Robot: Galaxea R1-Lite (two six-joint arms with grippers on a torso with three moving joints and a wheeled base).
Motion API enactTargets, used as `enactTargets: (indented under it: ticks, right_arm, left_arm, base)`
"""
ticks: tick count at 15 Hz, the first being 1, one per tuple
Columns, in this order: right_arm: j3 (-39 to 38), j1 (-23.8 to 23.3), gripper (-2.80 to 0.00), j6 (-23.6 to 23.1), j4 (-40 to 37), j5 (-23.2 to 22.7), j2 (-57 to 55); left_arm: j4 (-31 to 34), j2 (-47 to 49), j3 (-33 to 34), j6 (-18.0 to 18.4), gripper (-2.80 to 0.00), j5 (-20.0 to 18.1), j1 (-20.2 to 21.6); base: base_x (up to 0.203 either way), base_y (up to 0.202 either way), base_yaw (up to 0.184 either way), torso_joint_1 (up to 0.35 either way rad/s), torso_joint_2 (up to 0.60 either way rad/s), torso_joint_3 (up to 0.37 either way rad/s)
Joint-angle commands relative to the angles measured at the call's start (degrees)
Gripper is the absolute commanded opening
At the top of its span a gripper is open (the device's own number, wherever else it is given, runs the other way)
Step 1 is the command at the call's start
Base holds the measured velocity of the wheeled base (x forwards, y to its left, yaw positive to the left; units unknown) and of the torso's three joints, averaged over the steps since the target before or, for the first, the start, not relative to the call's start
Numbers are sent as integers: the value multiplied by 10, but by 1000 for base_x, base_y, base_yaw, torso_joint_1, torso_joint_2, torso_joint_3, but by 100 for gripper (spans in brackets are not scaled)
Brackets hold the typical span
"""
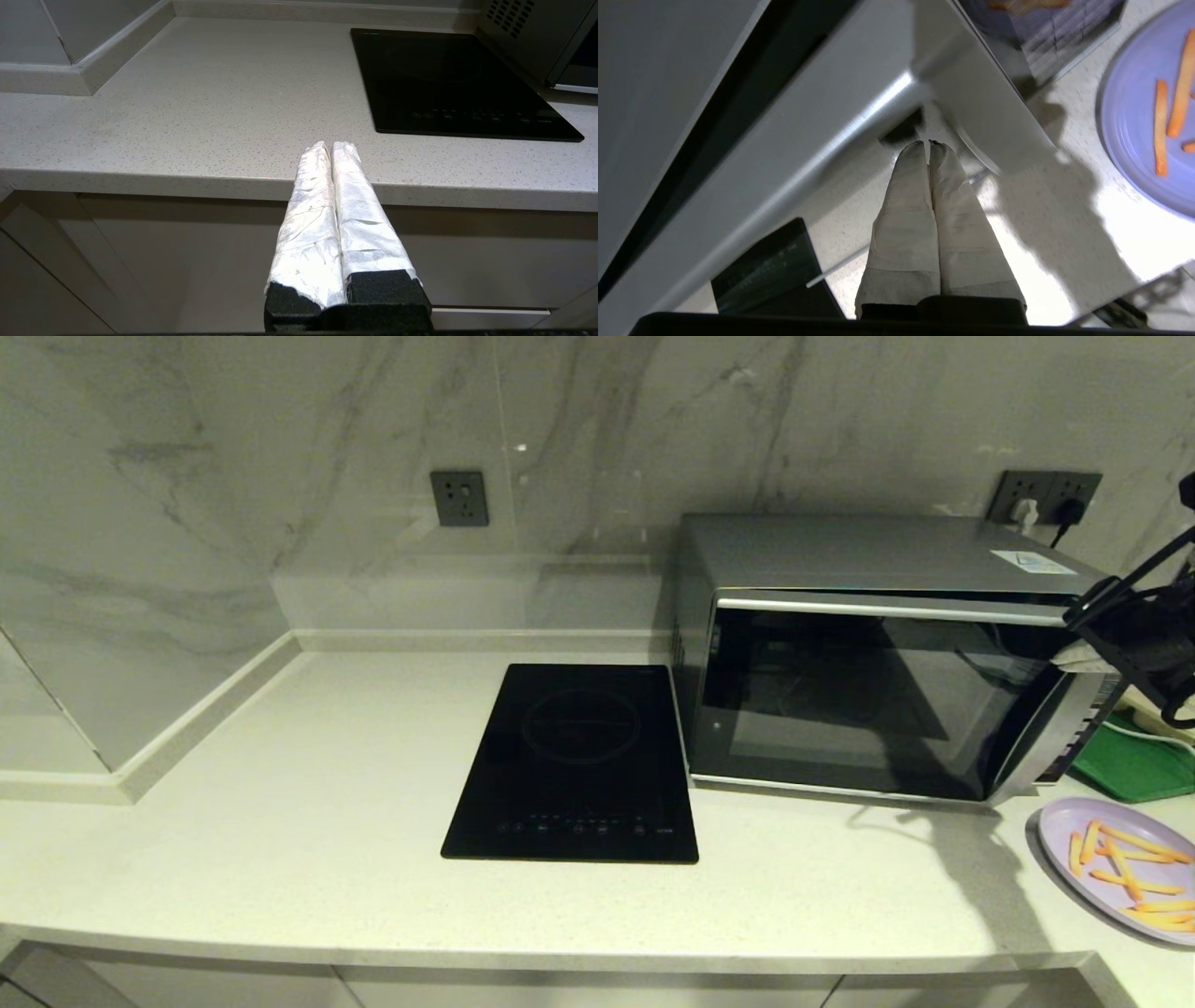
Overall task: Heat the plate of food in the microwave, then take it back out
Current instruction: Close the microwave oven
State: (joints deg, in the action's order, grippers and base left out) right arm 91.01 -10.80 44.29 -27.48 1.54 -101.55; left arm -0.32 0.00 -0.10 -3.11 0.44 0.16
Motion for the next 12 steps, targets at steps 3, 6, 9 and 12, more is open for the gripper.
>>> enactTargets:
  ticks: [3, 6, 9, 12]
  right_arm:
    - [0, 0, -280, -9, 32, 0, -10]
    - [1, 0, -280, -11, 38, 0, -21]
    - [-2, 0, -280, -9, 38, 0, -25]
    - [6, 0, -280, -10, 40, -1, -24]
  left_arm:
    - [0, 0, 0, -1, -280, 0, 0]
    - [0, 0, 0, -1, -280, 0, 0]
    - [0, 0, 0, -1, -280, 0, 0]
    - [0, 0, 0, -1, -280, 0, 0]
  base:
    - [0, 0, 0, 0, 0, 0]
    - [0, 0, 0, 0, 0, 0]
    - [0, 0, 0, 0, 0, 0]
    - [0, 0, 0, 0, 0, 0]
